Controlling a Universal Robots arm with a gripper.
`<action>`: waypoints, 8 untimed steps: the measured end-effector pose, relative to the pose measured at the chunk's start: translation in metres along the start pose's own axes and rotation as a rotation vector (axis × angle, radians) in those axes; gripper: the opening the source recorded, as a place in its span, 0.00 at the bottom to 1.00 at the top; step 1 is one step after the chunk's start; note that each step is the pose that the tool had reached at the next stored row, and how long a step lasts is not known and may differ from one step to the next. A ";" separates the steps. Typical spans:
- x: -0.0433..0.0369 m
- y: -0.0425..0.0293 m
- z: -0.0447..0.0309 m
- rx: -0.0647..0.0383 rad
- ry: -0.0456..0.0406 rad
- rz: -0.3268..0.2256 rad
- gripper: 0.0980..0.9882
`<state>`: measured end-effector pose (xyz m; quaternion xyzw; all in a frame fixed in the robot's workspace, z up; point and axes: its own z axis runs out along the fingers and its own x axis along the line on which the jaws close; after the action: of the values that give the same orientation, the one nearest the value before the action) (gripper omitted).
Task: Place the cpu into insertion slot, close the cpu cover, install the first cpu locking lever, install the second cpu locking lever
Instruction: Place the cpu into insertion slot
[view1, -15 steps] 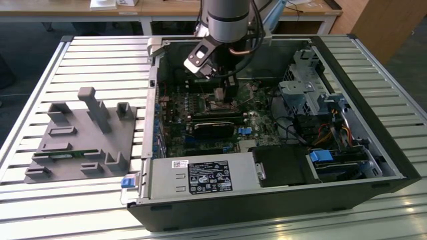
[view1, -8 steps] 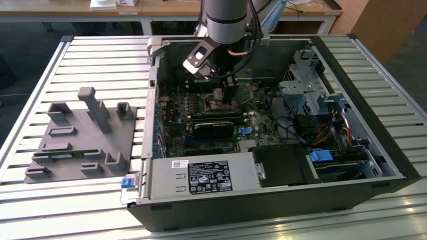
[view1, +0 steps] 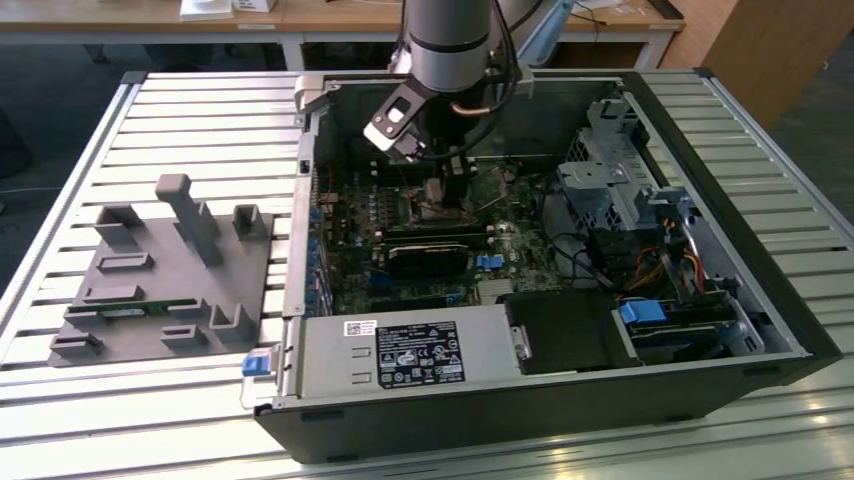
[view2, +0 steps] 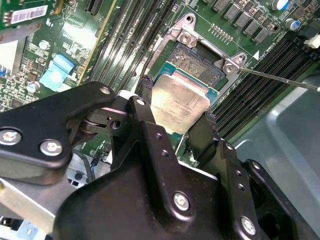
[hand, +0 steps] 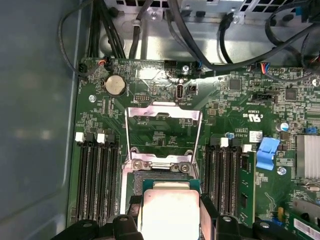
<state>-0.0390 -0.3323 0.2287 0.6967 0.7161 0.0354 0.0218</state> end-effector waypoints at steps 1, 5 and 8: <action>0.0003 -0.0003 0.0013 0.000 0.0001 0.000 0.50; 0.0004 -0.0006 0.0041 0.000 -0.0002 0.000 0.50; 0.0005 -0.0006 0.0046 0.000 0.0000 0.000 0.50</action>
<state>-0.0393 -0.3317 0.2240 0.6967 0.7161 0.0354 0.0218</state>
